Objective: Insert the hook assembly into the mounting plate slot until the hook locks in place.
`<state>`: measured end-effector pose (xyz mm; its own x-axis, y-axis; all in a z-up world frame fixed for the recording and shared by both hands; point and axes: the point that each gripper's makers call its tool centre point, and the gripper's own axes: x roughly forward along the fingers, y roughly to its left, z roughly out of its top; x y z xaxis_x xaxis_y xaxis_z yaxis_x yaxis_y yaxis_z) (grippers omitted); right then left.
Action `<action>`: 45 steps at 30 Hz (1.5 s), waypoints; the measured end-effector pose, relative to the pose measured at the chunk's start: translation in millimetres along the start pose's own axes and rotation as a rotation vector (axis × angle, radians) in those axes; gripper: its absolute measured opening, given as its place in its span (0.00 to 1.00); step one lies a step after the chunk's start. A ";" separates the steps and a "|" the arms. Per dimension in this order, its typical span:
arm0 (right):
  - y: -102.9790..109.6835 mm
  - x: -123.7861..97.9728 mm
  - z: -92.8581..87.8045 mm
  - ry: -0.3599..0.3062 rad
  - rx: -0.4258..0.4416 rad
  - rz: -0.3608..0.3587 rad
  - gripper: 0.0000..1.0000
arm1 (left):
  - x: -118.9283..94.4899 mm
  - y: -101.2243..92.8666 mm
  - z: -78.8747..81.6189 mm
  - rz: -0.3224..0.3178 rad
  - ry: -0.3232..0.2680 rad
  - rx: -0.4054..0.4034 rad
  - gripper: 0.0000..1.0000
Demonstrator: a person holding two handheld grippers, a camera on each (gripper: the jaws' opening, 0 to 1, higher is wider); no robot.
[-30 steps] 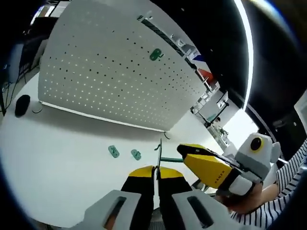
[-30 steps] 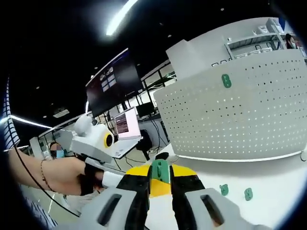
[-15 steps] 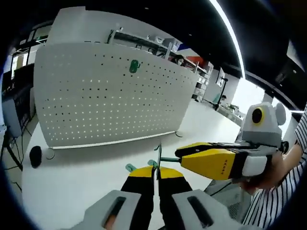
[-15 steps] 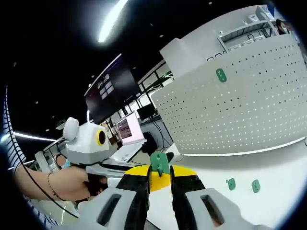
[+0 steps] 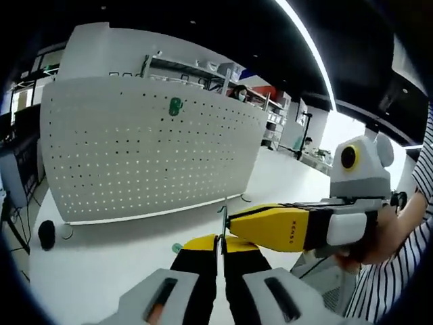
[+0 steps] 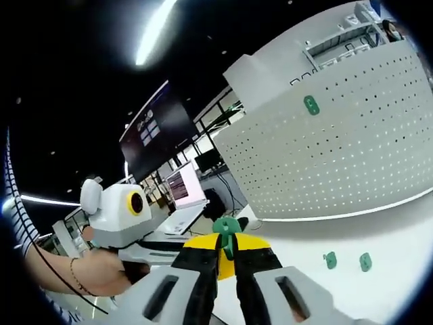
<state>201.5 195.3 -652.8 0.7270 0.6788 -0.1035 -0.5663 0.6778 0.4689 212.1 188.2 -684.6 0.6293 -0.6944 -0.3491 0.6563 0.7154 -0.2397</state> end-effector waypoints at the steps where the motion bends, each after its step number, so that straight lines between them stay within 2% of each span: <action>1: 0.2 0.3 0.1 0.002 -0.004 0.000 0.02 | -0.6 1.1 2.5 0.007 -0.010 0.009 0.01; 6: 3.9 1.8 5.9 -0.015 -0.012 0.008 0.02 | -2.3 0.7 7.1 -0.006 -0.030 -0.026 0.02; 13: 5.1 4.2 2.4 -0.001 -0.029 0.006 0.01 | -4.8 2.2 4.9 0.011 -0.024 0.024 0.02; 22: 2.5 4.5 -2.6 0.026 0.000 0.001 0.00 | -4.6 2.7 0.1 -0.001 -0.006 0.022 0.02; 28: 3.1 5.5 -3.4 0.037 0.007 0.011 0.00 | -5.7 2.9 -0.2 0.001 -0.005 0.092 0.03; 32: 4.5 6.8 -1.6 0.040 0.005 0.025 0.00 | -8.1 3.9 2.5 0.024 -0.026 0.138 0.04; 36: 6.1 7.9 -1.1 0.043 -0.006 0.037 0.00 | -10.1 6.3 4.2 0.022 -0.036 0.129 0.04; 39: 11.5 9.4 0.3 0.048 -0.063 0.053 0.00 | -14.1 10.1 6.6 0.020 -0.057 0.085 0.04; 45: 11.4 13.2 0.6 0.052 -0.050 0.060 0.00 | -23.4 20.1 5.0 0.043 -0.078 0.044 0.11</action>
<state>204.9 211.8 -648.3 0.6710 0.7313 -0.1223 -0.6277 0.6481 0.4312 212.6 218.4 -676.8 0.6867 -0.6682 -0.2863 0.6447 0.7417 -0.1849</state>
